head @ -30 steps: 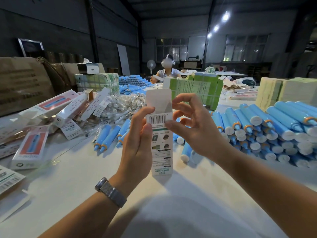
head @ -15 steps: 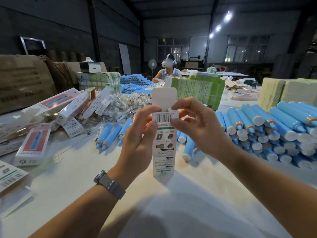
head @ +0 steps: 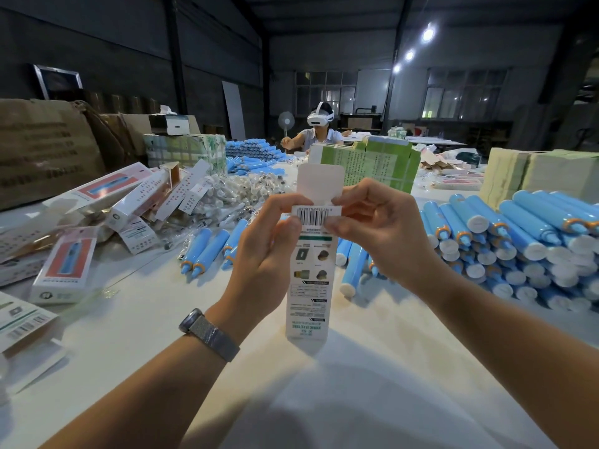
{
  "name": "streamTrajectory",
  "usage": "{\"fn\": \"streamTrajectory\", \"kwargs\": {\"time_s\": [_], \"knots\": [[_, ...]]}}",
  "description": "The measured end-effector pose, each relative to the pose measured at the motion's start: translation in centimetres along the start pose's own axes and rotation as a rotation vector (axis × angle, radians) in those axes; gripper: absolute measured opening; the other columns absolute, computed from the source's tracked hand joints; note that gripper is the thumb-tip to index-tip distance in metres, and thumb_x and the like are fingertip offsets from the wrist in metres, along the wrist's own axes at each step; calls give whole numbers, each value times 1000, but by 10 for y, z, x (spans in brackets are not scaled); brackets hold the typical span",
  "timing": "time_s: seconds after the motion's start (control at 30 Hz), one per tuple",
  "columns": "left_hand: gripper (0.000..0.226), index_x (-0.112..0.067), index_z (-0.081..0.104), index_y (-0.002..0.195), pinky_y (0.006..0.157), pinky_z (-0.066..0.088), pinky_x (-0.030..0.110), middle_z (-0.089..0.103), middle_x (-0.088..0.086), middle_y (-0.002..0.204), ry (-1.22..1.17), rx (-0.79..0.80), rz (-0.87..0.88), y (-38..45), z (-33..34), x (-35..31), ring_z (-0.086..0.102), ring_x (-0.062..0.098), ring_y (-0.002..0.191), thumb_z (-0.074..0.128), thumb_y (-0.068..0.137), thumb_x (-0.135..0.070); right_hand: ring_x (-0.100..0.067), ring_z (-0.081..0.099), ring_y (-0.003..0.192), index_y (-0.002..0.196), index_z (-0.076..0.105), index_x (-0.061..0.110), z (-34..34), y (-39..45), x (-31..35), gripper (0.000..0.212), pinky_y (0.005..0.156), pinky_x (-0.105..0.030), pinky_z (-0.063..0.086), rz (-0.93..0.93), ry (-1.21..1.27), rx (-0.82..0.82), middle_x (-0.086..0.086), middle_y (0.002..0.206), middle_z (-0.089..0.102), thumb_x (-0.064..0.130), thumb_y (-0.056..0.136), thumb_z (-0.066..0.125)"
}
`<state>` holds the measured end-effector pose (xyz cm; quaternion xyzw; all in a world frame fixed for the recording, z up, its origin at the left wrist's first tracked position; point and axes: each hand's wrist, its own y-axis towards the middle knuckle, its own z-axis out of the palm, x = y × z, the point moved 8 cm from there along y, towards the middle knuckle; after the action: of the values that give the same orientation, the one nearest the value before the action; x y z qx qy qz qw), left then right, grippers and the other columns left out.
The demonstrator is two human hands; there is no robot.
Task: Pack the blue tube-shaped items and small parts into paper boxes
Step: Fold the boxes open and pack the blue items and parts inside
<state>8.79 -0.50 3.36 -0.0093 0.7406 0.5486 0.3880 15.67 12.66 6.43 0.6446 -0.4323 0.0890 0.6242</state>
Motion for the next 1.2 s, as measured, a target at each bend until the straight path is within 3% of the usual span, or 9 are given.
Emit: {"fn": "streamTrajectory", "kwargs": {"time_s": [0.2,0.33,0.43,0.6,0.73,0.83,0.97,1.07,1.2], "knots": [[25,-48,60,106,63,53,25,68,-8,95,1,-19,13,-1,0,1,68,16,80,46,97,-29,-33,64,85,77,59,11,4,-1,4,11,76,-58,54,-44,-42,-28,-10,91,68,9,76,70],[25,-47,61,106,63,52,22,68,-9,94,-9,-30,28,-1,-2,2,66,13,79,47,98,-27,-18,66,96,75,66,24,6,0,8,17,77,-42,56,-86,-37,-16,11,102,69,8,76,71],[23,-45,60,106,64,53,27,67,-8,94,-8,-31,39,-2,-2,2,66,16,79,46,99,-28,-19,67,97,78,67,19,4,1,10,18,77,-36,55,-118,-62,-41,2,108,69,2,75,73],[21,-34,57,115,72,56,54,68,-2,110,-6,-39,38,-3,-3,2,67,29,91,45,100,-26,-30,69,96,92,53,18,5,1,14,33,75,-44,53,-149,-29,-41,-11,99,72,-2,76,75],[30,-48,42,116,68,59,42,62,-2,101,-66,-83,-3,-4,-5,4,67,21,84,49,98,-24,-20,70,95,100,61,22,7,1,17,32,74,-36,55,-168,-105,-23,-3,97,73,2,79,75],[30,-43,48,118,66,56,35,61,-9,100,-21,-69,14,-4,-4,4,65,14,83,46,100,-19,-22,68,96,92,68,20,8,1,17,22,74,-38,55,-173,-127,10,-5,98,73,1,81,72],[25,-47,54,110,67,53,38,63,-16,101,36,-59,63,-4,-2,0,62,21,82,45,100,-26,-20,66,92,86,70,13,8,4,20,4,75,-38,54,-140,-72,62,-11,94,69,12,82,71],[19,-39,53,111,66,54,35,62,-15,100,47,-49,80,-4,0,-3,60,24,81,44,100,-25,-14,64,84,82,70,12,6,7,19,3,73,-30,53,-88,-15,49,-14,89,68,14,82,72],[22,-45,53,109,68,57,45,62,-12,100,36,-58,69,-6,1,-4,59,35,85,45,99,-26,-15,65,86,90,69,10,6,7,13,10,80,-38,57,-28,-62,58,-3,90,70,14,81,72]]}}
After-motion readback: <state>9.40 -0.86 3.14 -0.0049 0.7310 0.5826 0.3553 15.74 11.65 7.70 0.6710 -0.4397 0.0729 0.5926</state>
